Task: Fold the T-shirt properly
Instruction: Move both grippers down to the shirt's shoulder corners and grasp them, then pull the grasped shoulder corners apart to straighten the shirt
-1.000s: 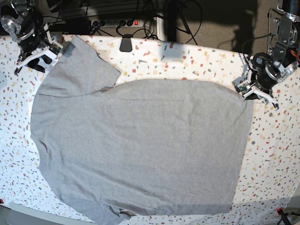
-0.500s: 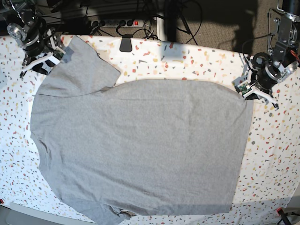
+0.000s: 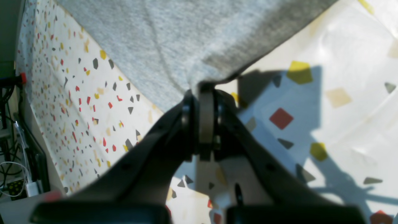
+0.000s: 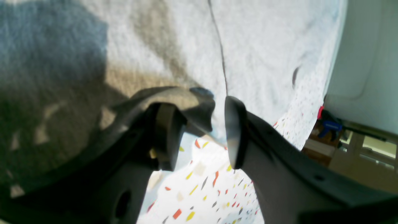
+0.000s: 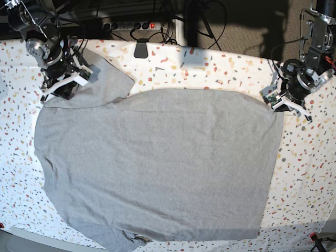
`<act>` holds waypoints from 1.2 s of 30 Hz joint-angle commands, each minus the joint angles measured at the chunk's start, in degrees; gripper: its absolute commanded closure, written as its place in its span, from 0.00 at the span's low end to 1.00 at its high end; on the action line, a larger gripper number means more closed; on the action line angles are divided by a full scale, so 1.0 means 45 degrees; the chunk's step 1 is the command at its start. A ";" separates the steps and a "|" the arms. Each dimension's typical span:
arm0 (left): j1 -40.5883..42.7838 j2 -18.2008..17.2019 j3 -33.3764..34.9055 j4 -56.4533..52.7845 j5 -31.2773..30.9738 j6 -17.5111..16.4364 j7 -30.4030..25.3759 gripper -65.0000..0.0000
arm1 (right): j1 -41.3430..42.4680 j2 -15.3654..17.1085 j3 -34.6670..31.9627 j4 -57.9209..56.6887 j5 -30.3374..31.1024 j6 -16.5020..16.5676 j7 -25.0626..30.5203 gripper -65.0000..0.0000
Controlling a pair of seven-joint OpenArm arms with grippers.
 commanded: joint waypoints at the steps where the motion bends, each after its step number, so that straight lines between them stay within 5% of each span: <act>1: 0.0068 -0.0151 0.0019 0.0034 0.0053 -0.0427 0.0155 1.00 | -0.0029 0.0102 0.0010 0.0015 0.0330 0.0787 0.0073 0.61; 4: 0.0068 -0.0151 0.0019 0.0034 0.0053 -0.0427 0.0155 1.00 | -0.0029 0.0102 0.0010 0.0015 0.0335 0.1428 -0.0102 0.72; 8: 0.0083 -0.0151 0.0019 0.0034 0.0049 -0.0427 0.0155 1.00 | -0.0034 0.0107 0.0015 0.0015 0.0335 0.1010 -0.0253 1.00; 11: 0.0151 -0.0155 0.0019 0.0034 -0.0316 -0.0423 0.0151 1.00 | -0.0039 0.0112 0.0015 0.0029 0.0461 0.0612 -0.0257 1.00; 17: 0.0175 -0.0607 0.0005 0.0034 -0.3385 -0.0427 0.0253 1.00 | -0.0102 0.0384 0.0019 0.0039 0.2633 -0.1967 -0.0335 1.00; 23: 0.0607 -0.2050 -0.0005 0.0845 -0.6751 -0.0364 0.0845 1.00 | -0.0874 0.0743 0.0670 0.0272 0.3070 -0.2021 -0.0408 1.00; 28: 0.1253 -0.3021 -0.0005 0.2297 -0.7800 0.0631 0.1778 1.00 | -0.2739 0.0801 0.2263 0.1734 0.3225 -0.2030 -0.0534 1.00; 32: 0.1836 -0.3143 -0.0010 0.3390 -0.8087 0.0937 0.2361 1.00 | -0.4444 0.0719 0.3706 0.2841 0.3779 -0.2021 -0.0534 1.00; 36: 0.2730 -0.3138 -0.0408 0.4119 -0.8578 0.2011 0.2783 1.00 | -0.6003 0.0699 0.4532 0.3191 0.3789 -0.2025 -0.0534 1.00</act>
